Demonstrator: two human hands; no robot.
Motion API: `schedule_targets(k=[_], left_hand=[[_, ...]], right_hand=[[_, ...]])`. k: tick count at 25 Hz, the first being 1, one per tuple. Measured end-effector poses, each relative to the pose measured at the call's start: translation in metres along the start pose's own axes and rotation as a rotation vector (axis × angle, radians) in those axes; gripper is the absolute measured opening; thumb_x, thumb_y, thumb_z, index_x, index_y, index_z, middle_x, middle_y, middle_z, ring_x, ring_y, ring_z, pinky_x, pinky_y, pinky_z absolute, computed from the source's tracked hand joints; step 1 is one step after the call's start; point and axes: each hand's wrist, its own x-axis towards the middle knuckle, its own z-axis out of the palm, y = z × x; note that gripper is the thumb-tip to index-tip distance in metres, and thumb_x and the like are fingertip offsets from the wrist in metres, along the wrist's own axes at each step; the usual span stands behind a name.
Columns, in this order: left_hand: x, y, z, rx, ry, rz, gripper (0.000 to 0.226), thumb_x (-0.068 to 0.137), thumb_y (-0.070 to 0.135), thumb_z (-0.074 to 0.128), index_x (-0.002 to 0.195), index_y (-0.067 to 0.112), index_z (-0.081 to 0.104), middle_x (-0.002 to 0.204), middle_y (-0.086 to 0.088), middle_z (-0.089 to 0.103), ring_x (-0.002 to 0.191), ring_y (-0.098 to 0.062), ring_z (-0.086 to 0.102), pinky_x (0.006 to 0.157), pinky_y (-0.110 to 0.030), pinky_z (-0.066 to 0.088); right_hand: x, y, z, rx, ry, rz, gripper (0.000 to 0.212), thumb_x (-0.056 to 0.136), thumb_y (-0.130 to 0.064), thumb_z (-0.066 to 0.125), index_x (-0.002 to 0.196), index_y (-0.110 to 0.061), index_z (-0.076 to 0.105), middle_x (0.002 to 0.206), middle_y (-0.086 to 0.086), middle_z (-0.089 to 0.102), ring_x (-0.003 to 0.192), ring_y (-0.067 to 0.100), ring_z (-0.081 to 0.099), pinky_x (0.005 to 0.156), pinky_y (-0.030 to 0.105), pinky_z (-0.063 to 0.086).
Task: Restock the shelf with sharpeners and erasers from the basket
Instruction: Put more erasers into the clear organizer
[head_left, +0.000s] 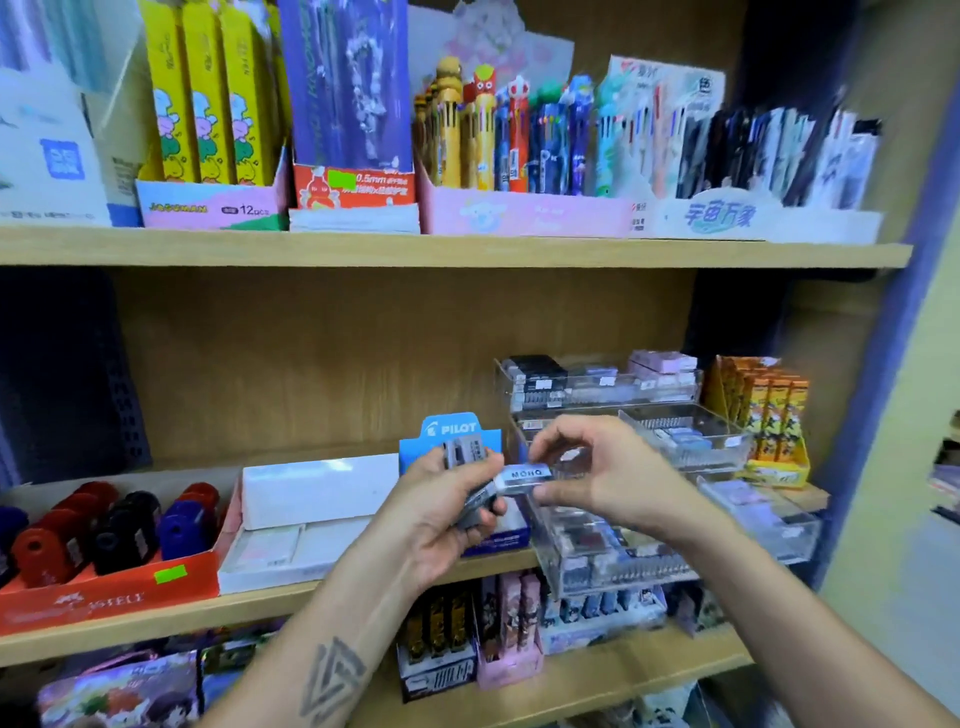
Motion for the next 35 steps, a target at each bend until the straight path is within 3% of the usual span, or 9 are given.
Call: schedule_targets(k=[2,7,10,12,16,20,25,30,35], left_hand=[[0.01,0.001,0.028,0.007,-0.03,-0.049,0.009,0.096,0.012,0.062,0.099,0.01,0.054,0.067,-0.013,0.063,0.047,-0.019,0.053,0.033,-0.016,0.037],[0.039,-0.006,0.093,0.016,-0.184,-0.223,0.016,0.099,0.017,0.054,0.086,0.007,0.056,0.069,-0.017,0.059,0.046,-0.019,0.053,0.032,-0.016,0.038],[0.05,-0.017,0.12,0.055,-0.254,-0.253,0.017,0.1,0.019,0.055,0.091,0.004,0.056,0.074,-0.02,0.062,0.048,-0.021,0.055,0.032,-0.016,0.038],[0.056,-0.025,0.135,0.11,-0.285,-0.259,0.016,0.099,0.021,0.058,0.098,0.004,0.058,0.078,-0.02,0.065,0.051,-0.022,0.056,0.032,-0.017,0.038],[0.065,-0.037,0.159,0.133,-0.309,-0.315,0.02,0.101,0.027,0.053,0.102,0.007,0.057,0.075,-0.017,0.066,0.051,-0.021,0.057,0.031,-0.017,0.039],[0.066,-0.043,0.165,0.104,-0.33,-0.361,0.026,0.103,0.024,0.044,0.108,0.0,0.053,0.08,-0.021,0.065,0.056,-0.023,0.057,0.034,-0.019,0.043],[0.07,-0.049,0.162,0.075,-0.328,-0.36,0.023,0.104,0.019,0.045,0.116,0.0,0.05,0.082,-0.022,0.067,0.057,-0.023,0.058,0.035,-0.02,0.044],[0.072,-0.055,0.166,0.113,-0.348,-0.344,0.024,0.104,0.019,0.047,0.115,-0.001,0.052,0.084,-0.022,0.067,0.056,-0.023,0.058,0.034,-0.019,0.043],[0.074,-0.062,0.168,0.141,-0.366,-0.328,0.031,0.102,0.017,0.05,0.123,-0.005,0.051,0.087,-0.025,0.068,0.059,-0.025,0.059,0.035,-0.021,0.043]], right_hand=[[-0.004,0.018,-0.023,-0.139,0.021,0.01,0.024,0.074,-0.014,0.086,0.09,-0.024,0.071,0.089,-0.012,0.069,0.084,0.0,0.062,0.075,0.013,0.048],[-0.024,0.08,-0.087,-0.255,0.189,0.186,0.025,0.072,-0.01,0.087,0.081,-0.027,0.072,0.084,-0.007,0.072,0.082,0.01,0.066,0.077,0.03,0.056],[-0.041,0.115,-0.12,-0.382,0.256,0.335,0.019,0.073,-0.006,0.085,0.087,-0.015,0.076,0.085,-0.001,0.071,0.08,0.014,0.064,0.066,0.004,0.043],[-0.052,0.133,-0.135,-0.454,0.273,0.42,0.016,0.074,-0.007,0.084,0.087,-0.013,0.076,0.08,-0.002,0.068,0.078,0.013,0.063,0.059,0.002,0.039],[-0.064,0.15,-0.148,-0.583,0.251,0.472,0.014,0.071,-0.01,0.084,0.077,-0.02,0.075,0.075,-0.004,0.07,0.08,0.016,0.068,0.071,0.026,0.052],[-0.065,0.153,-0.148,-0.562,0.167,0.447,0.011,0.075,-0.01,0.082,0.082,-0.017,0.077,0.076,-0.006,0.067,0.077,0.01,0.063,0.067,0.02,0.044],[-0.058,0.156,-0.139,-0.566,0.17,0.438,0.014,0.076,-0.005,0.079,0.081,-0.018,0.075,0.077,-0.006,0.066,0.084,0.016,0.067,0.077,0.031,0.056],[-0.066,0.153,-0.15,-0.582,0.063,0.457,0.016,0.075,-0.005,0.08,0.077,-0.019,0.073,0.073,-0.01,0.064,0.076,0.01,0.064,0.065,0.02,0.049],[-0.066,0.15,-0.146,-0.6,-0.008,0.467,0.019,0.075,-0.004,0.079,0.074,-0.02,0.071,0.073,-0.013,0.062,0.077,0.011,0.064,0.068,0.024,0.053]])
